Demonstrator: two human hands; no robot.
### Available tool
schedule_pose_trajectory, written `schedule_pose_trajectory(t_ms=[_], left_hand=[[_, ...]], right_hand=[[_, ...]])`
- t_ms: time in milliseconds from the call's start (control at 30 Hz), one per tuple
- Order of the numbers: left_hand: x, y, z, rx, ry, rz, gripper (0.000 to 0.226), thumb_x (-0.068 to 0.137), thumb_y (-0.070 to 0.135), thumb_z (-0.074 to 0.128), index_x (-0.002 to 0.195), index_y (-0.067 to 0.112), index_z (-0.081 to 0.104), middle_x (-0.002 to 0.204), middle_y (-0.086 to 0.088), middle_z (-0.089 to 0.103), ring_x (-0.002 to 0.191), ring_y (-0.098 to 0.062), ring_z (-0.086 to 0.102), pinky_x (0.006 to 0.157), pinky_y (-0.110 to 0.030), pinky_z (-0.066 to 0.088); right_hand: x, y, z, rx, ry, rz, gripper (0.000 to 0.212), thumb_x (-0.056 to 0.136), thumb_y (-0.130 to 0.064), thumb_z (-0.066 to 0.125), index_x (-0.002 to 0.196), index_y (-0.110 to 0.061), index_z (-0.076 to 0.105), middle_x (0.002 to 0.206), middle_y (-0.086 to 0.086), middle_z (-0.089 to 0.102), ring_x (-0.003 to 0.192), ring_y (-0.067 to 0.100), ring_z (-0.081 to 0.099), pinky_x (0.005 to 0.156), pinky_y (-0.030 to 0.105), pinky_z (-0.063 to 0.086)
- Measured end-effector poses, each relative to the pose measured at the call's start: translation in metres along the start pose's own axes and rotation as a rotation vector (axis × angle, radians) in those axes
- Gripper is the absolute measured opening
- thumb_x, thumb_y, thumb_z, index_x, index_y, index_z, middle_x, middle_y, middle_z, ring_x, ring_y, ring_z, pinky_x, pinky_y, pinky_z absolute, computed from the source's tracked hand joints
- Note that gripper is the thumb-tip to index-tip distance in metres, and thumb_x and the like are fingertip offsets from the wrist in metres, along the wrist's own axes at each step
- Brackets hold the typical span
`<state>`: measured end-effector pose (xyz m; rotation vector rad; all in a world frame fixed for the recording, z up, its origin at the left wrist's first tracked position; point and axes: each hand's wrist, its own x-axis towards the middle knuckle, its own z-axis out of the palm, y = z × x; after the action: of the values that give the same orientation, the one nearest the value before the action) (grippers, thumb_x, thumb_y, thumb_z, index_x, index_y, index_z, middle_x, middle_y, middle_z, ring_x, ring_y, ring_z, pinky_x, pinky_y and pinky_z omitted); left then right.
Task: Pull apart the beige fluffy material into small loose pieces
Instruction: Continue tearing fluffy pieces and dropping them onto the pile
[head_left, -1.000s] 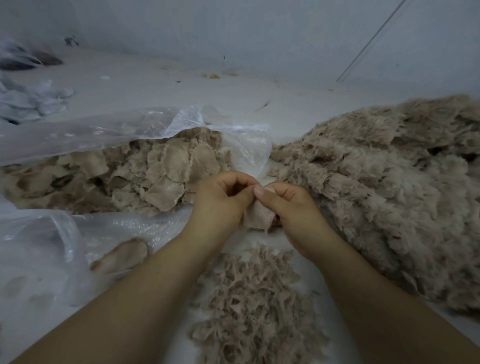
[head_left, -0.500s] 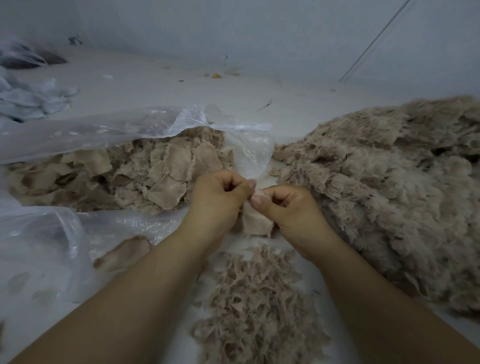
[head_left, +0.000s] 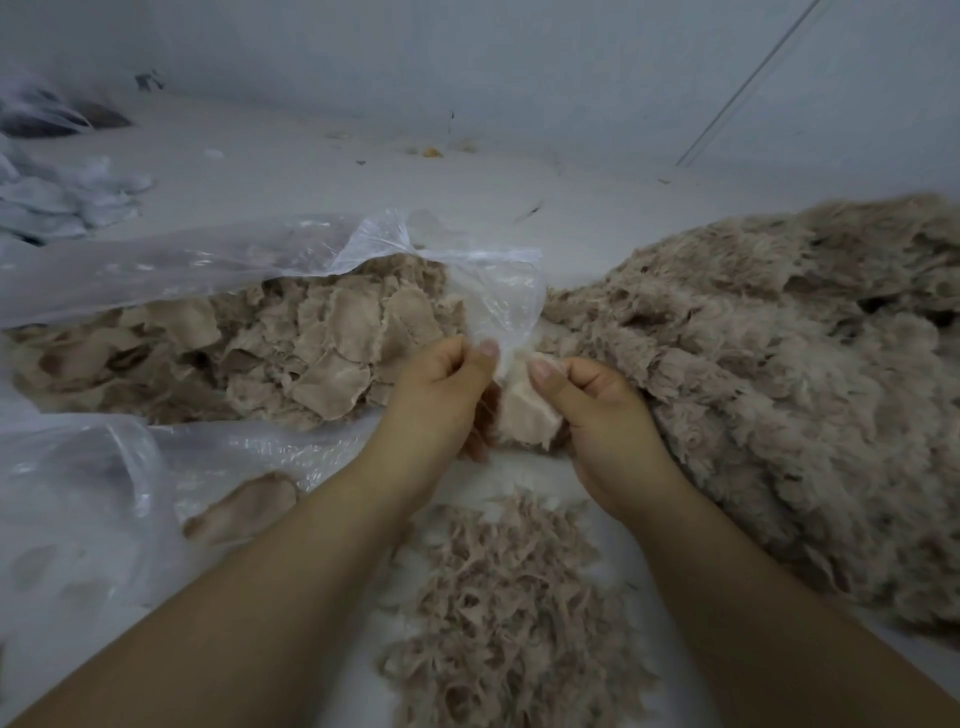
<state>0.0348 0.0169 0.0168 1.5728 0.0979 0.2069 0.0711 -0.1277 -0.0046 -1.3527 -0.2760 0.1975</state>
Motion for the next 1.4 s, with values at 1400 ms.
schedule_pose_trajectory(t_ms=[1400], left_hand=[[0.005, 0.017, -0.033, 1.291, 0.404, 0.585, 0.008, 0.063, -0.009, 0.062, 0.069, -0.003, 0.061, 0.085, -0.018, 0.049, 0.081, -0.036, 0.048, 0.056, -0.038, 0.034]], right_hand=[[0.004, -0.005, 0.001, 0.313, 0.202, 0.041, 0.055, 0.104, -0.035, 0.040, 0.060, -0.019, 0.067, 0.052, -0.005, 0.047, 0.042, 0.004, 0.030, 0.039, 0.016, 0.025]])
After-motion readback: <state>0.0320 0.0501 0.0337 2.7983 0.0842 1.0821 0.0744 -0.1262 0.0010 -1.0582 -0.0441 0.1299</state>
